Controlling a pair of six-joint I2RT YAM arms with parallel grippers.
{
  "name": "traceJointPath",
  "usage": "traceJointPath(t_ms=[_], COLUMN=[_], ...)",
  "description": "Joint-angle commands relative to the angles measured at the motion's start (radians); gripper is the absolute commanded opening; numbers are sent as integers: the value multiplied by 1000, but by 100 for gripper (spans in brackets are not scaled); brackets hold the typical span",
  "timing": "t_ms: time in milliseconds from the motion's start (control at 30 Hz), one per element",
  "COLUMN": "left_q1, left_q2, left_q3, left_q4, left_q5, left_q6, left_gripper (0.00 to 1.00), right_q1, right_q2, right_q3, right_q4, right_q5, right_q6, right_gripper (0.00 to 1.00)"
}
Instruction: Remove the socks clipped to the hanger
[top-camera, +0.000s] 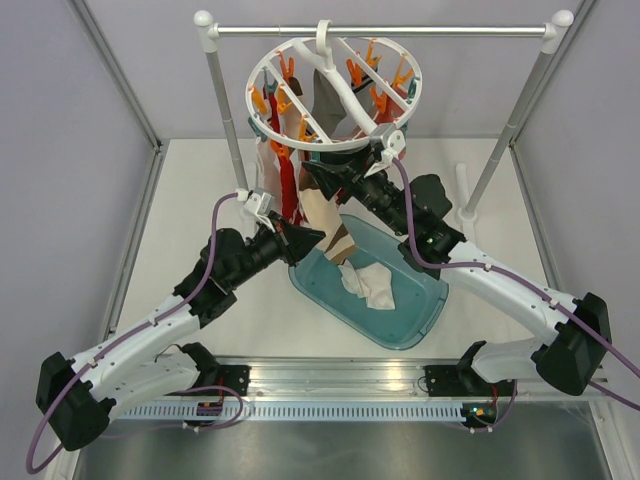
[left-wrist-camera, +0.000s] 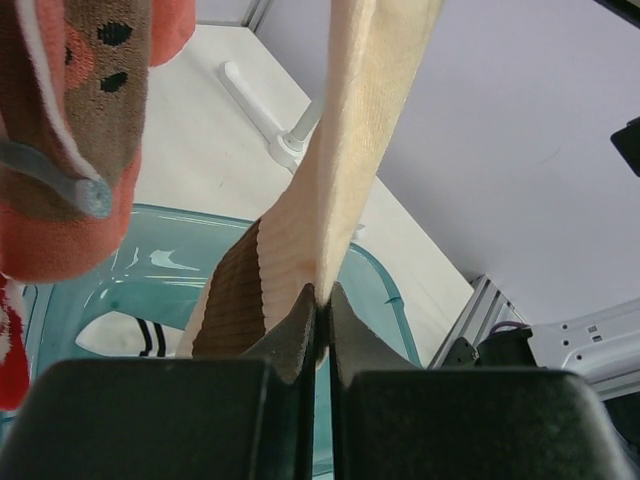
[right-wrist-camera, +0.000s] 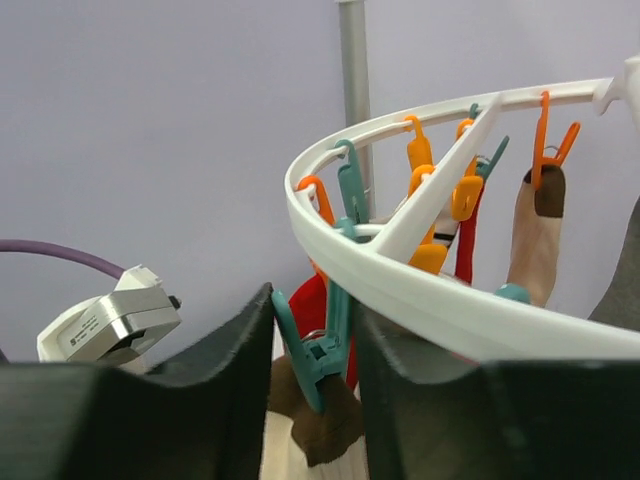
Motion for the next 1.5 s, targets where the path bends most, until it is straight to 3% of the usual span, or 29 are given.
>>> traceJointPath(t_ms=[0,200,300,533,900,1033,1067,1133,1167,1267,1333,1467], left_q1=[-3,-8,-11,-47,-164,-189,-190,-192,-193,-193,-193,-193], left_q2=[0,6,21,75,288,371,378,389,386,357,334,229], left_q3=[39,42,46,36,72,81,82,87,87,84,87,66], left_q4=[-5,-5,-3,43,152,183,184,187,187,181,152,114], left_q5=[23,19,20,11,-4,2,5,6,8,9,12,0], left_q6=[-23,-25,-28,-39,-48,-50,-43,-42,-39,-16,4,46], left_gripper=[2,2,2,2,4,20,30,42,56,68,81,81], right_q1=[-3,-3,-3,-3,-3,-1,-1,-1,-1,-3,-1,-1], right_q2=[-10,-23,-31,-48,-65,-68,-68,-68,-66,-62,-57,-57], right_q3=[12,7,5,13,28,32,32,33,36,45,48,53], right_q4=[74,60,51,22,-40,-49,-51,-54,-57,-67,-71,-78], right_q5=[22,46,57,79,86,86,85,85,86,86,86,89], right_q6=[16,21,23,9,-13,-14,-14,-13,-16,-17,-16,-17], right_gripper=[35,16,11,8,8,8,8,8,8,8,8,7])
